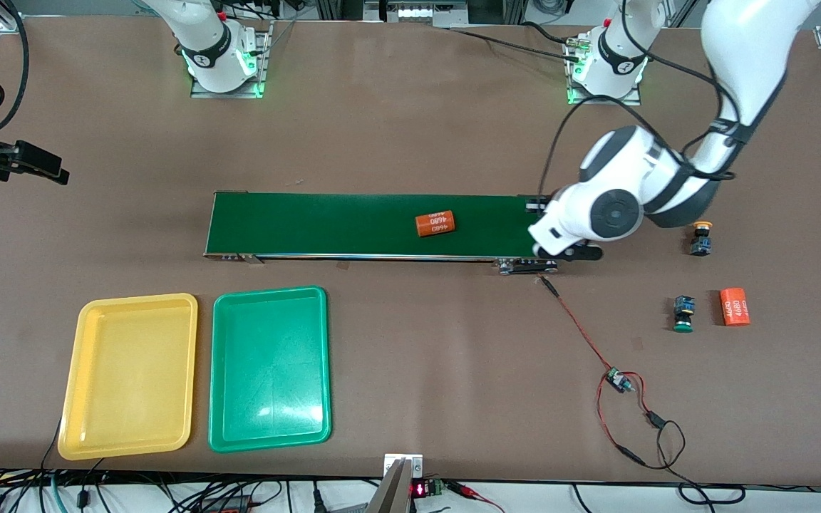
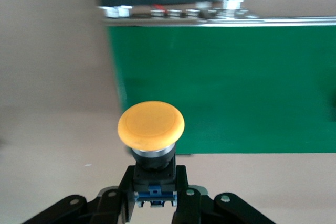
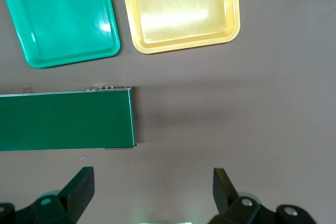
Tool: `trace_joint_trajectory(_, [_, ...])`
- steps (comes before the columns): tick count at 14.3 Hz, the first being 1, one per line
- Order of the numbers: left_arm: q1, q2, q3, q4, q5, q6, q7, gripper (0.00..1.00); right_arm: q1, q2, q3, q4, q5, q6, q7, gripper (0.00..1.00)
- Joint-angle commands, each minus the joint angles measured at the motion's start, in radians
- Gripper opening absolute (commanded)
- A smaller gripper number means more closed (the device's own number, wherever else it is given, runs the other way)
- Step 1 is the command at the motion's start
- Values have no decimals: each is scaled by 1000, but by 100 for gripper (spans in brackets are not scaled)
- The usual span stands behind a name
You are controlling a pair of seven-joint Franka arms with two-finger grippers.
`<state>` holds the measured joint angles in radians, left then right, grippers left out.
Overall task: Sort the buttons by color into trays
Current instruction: 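Place the yellow-capped button on the conveyor with the left gripper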
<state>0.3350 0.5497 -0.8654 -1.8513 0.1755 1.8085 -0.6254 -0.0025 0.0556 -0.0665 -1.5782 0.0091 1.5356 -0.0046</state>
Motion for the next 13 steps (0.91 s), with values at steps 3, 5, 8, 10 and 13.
trace_joint_trajectory(3, [-51, 116, 26, 43, 2, 22, -60, 25, -14, -20, 4, -14, 22, -12, 15, 100])
trace_joint_trajectory(5, [-54, 121, 25, 44, 21, 22, -63, 28, -23, -19, 4, -14, 22, -14, 15, 100])
trace_joint_trajectory(8, [-53, 122, 26, 44, 21, 20, -66, 93, -27, -19, 5, -11, 20, -20, 12, 100])
trace_joint_trajectory(10, [-53, 116, 25, 56, 21, 17, -66, 100, -22, -20, 11, -9, 12, -20, -6, 100])
trace_joint_trajectory(13, [-45, 107, 19, 116, 18, -29, -68, 100, -14, -25, 20, -8, 8, -14, -8, 100])
